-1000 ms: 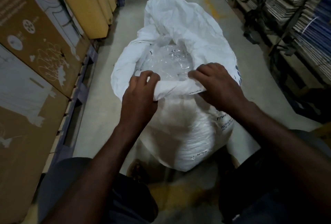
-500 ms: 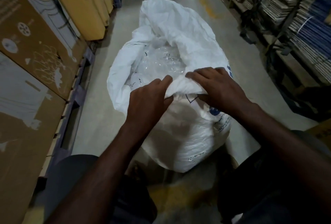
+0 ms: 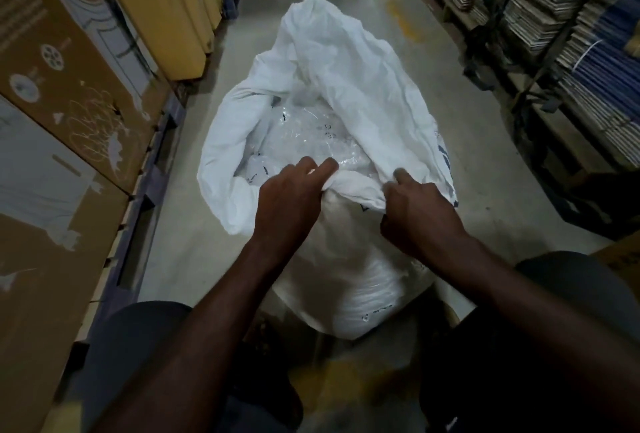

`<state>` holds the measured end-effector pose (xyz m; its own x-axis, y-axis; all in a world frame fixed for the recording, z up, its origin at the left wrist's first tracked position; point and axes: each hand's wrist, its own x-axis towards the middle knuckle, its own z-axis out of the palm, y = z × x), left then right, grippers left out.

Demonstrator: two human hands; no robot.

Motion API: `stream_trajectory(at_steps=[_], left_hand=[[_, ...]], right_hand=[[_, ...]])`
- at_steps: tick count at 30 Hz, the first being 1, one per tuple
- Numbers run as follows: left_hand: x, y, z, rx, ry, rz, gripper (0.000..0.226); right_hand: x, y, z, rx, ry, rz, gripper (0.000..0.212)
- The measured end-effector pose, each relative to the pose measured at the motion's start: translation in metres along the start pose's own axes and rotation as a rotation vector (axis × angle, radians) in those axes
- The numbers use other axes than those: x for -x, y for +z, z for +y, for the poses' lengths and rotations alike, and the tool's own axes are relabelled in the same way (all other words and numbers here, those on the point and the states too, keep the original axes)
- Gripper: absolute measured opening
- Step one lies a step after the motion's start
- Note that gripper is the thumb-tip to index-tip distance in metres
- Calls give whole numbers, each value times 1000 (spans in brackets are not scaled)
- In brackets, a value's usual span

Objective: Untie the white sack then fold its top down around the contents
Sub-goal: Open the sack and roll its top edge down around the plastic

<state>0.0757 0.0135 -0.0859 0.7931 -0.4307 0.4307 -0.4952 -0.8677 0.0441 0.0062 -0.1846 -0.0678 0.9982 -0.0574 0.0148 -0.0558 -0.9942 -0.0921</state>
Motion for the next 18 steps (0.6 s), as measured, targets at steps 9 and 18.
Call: stream_trajectory(at_steps=[9,18], left_hand=[[-46,-22,-28,-14,187,324,28],[-22,-37,-114,124,2,130,25]], right_hand=[[34,-36,-62,-212,109,40,14],[-9,-25,-92,-143,-235,229,42]])
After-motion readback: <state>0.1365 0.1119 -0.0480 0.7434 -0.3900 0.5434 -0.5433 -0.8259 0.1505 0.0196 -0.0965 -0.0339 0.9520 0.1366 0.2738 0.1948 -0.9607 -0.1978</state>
